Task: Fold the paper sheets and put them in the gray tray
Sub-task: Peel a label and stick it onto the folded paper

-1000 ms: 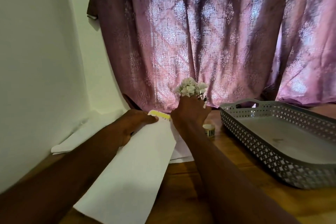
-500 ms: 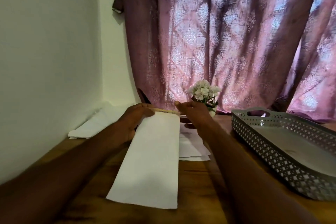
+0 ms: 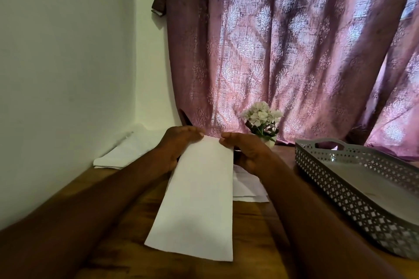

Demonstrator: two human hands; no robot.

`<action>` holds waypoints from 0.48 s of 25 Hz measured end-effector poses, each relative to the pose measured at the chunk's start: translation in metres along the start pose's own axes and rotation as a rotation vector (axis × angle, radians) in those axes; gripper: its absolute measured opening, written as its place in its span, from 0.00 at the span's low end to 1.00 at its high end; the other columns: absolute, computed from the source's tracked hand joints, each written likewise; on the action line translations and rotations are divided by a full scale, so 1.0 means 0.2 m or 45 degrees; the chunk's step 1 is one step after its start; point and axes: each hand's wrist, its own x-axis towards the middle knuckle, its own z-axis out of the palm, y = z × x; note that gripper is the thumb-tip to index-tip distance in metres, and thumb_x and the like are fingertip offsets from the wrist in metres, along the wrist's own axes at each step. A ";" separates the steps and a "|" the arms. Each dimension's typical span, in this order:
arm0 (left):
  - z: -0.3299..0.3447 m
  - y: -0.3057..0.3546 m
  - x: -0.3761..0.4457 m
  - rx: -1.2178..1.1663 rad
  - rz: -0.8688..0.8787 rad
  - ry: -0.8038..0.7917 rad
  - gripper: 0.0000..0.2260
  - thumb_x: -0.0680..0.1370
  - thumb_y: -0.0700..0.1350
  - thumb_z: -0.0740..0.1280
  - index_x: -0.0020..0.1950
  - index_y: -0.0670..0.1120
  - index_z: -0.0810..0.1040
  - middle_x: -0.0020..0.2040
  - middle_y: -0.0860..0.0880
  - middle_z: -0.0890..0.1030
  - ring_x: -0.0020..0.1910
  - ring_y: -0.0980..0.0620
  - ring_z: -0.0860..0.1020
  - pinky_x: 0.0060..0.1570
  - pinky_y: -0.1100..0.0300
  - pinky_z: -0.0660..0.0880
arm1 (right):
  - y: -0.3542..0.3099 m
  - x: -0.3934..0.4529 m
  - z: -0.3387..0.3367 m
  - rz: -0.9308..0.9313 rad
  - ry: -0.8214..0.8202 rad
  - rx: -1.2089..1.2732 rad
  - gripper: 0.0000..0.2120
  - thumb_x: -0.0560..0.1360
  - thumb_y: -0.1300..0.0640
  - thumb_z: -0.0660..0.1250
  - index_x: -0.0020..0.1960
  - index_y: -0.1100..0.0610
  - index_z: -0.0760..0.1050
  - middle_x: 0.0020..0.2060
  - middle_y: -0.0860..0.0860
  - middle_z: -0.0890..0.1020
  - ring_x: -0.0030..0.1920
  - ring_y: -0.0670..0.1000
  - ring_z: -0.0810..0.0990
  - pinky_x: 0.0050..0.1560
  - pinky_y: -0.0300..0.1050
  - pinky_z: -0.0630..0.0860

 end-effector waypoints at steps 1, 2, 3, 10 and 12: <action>0.00 0.00 0.00 0.021 0.020 -0.001 0.12 0.76 0.38 0.75 0.59 0.43 0.85 0.55 0.40 0.86 0.51 0.42 0.85 0.51 0.54 0.83 | 0.00 0.00 0.00 -0.006 -0.010 -0.016 0.13 0.75 0.72 0.70 0.57 0.63 0.81 0.45 0.58 0.83 0.44 0.55 0.82 0.48 0.50 0.83; 0.00 0.00 0.00 0.037 0.023 0.006 0.13 0.76 0.38 0.76 0.60 0.43 0.84 0.55 0.41 0.86 0.52 0.42 0.85 0.52 0.53 0.83 | 0.00 0.02 0.00 -0.009 -0.019 -0.036 0.13 0.75 0.71 0.70 0.57 0.62 0.81 0.45 0.58 0.83 0.44 0.55 0.82 0.48 0.50 0.83; -0.01 -0.01 0.00 0.044 0.017 0.015 0.15 0.75 0.37 0.76 0.61 0.44 0.84 0.55 0.41 0.86 0.53 0.41 0.85 0.53 0.52 0.83 | 0.00 0.02 0.00 -0.002 -0.030 -0.051 0.12 0.75 0.70 0.71 0.57 0.61 0.82 0.46 0.58 0.84 0.44 0.56 0.83 0.48 0.50 0.83; -0.03 0.02 0.02 -0.018 -0.037 0.012 0.11 0.76 0.35 0.74 0.57 0.44 0.83 0.53 0.41 0.85 0.49 0.42 0.85 0.44 0.55 0.83 | 0.04 0.05 0.01 -0.019 -0.115 -0.005 0.10 0.73 0.70 0.73 0.53 0.63 0.84 0.47 0.60 0.87 0.44 0.57 0.87 0.46 0.52 0.85; -0.05 0.03 0.03 -0.100 -0.107 -0.005 0.10 0.78 0.31 0.69 0.56 0.42 0.82 0.50 0.41 0.86 0.44 0.45 0.85 0.37 0.56 0.83 | 0.04 0.05 -0.01 0.016 -0.138 0.063 0.14 0.73 0.70 0.72 0.58 0.66 0.81 0.56 0.65 0.85 0.54 0.63 0.85 0.60 0.60 0.81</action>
